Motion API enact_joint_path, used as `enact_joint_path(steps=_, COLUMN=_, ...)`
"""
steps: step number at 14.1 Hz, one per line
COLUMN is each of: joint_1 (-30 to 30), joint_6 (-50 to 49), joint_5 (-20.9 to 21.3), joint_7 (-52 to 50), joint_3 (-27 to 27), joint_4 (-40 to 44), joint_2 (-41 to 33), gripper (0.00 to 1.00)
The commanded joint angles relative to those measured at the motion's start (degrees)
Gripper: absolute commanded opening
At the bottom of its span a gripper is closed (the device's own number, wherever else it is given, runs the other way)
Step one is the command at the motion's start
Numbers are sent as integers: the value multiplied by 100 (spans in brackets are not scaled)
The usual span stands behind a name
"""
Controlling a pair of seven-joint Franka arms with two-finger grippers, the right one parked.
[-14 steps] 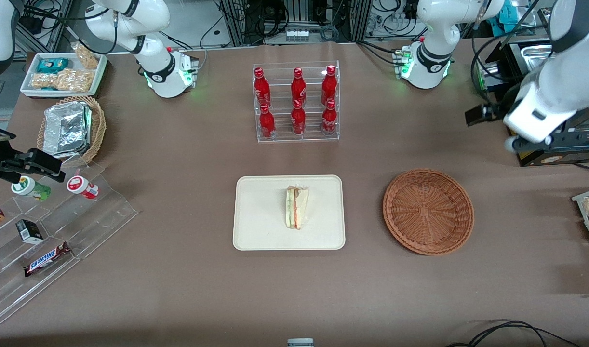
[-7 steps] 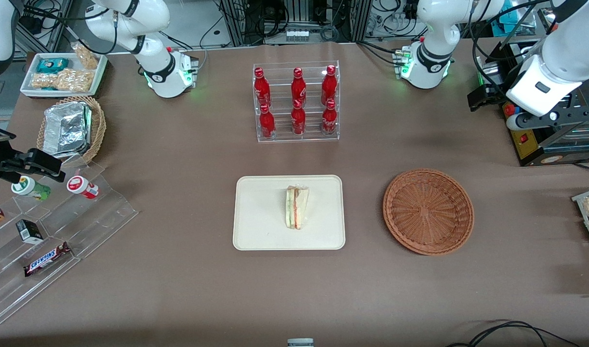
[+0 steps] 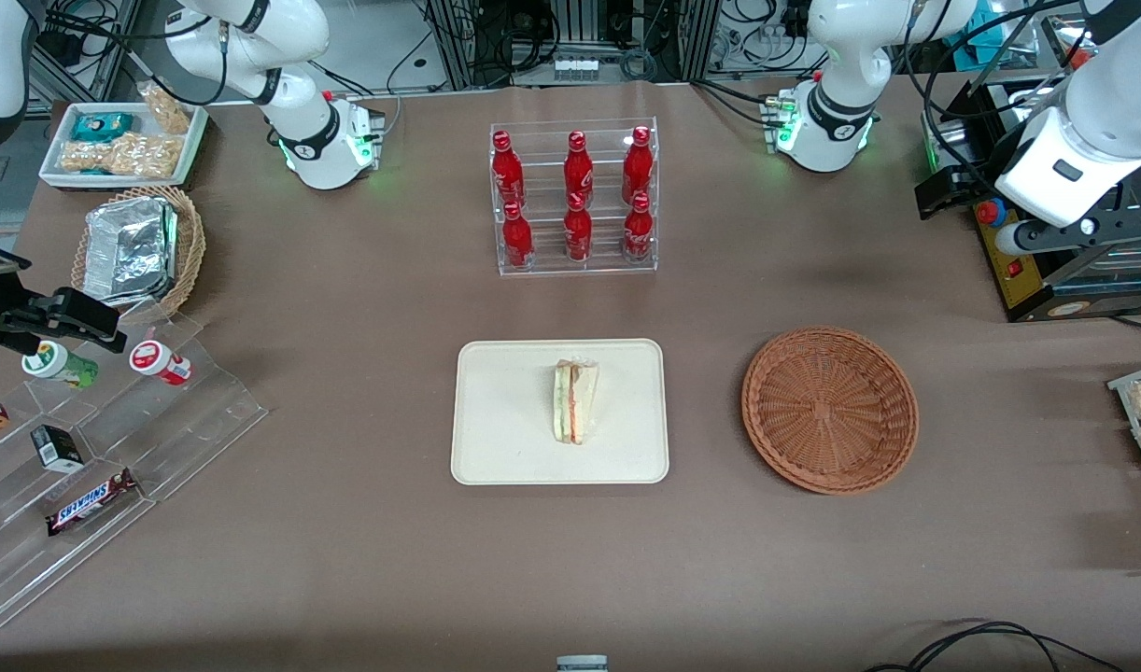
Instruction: Place sandwich from basket to tray
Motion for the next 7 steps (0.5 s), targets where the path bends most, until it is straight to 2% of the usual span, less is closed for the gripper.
enact_joint_path(steps=1, joint_1=40, joint_6=64, joint_5=264, joint_7=368, joint_3=-18, joint_4=-50, joint_2=-156, gripper=100)
enact_joint_path(steps=2, joint_1=14, joint_6=64, joint_5=449, joint_7=762, joint_3=-18, joint_4=-76, joint_2=-208, gripper=100)
enact_joint_path(steps=7, joint_1=-4, joint_6=73, joint_5=407, joint_7=915, joint_3=-18, joint_4=-41, joint_2=-200, gripper=100)
